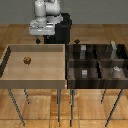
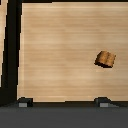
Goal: Place the loaf of bread into the appropriate compartment.
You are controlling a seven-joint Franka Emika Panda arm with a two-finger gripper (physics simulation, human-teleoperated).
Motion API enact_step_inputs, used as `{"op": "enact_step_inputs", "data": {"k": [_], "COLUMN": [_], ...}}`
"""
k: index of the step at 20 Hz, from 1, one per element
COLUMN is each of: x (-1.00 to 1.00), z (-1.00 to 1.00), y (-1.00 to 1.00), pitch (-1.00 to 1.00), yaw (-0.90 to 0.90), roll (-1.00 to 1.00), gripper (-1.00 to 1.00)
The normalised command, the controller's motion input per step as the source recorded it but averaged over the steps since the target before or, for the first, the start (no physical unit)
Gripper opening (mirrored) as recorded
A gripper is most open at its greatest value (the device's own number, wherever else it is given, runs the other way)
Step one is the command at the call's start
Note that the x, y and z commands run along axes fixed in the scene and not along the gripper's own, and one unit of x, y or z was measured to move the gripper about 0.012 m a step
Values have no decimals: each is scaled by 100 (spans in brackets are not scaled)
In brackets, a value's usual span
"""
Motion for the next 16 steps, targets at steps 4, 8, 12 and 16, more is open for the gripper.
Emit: {"op": "enact_step_inputs", "data": {"k": [4,8,12,16], "x": [0,0,58,100], "z": [0,0,0,0], "y": [-100,-100,-25,0], "pitch": [0,0,0,0], "yaw": [0,0,0,0], "roll": [0,0,0,0], "gripper": [100,100,100,100]}}
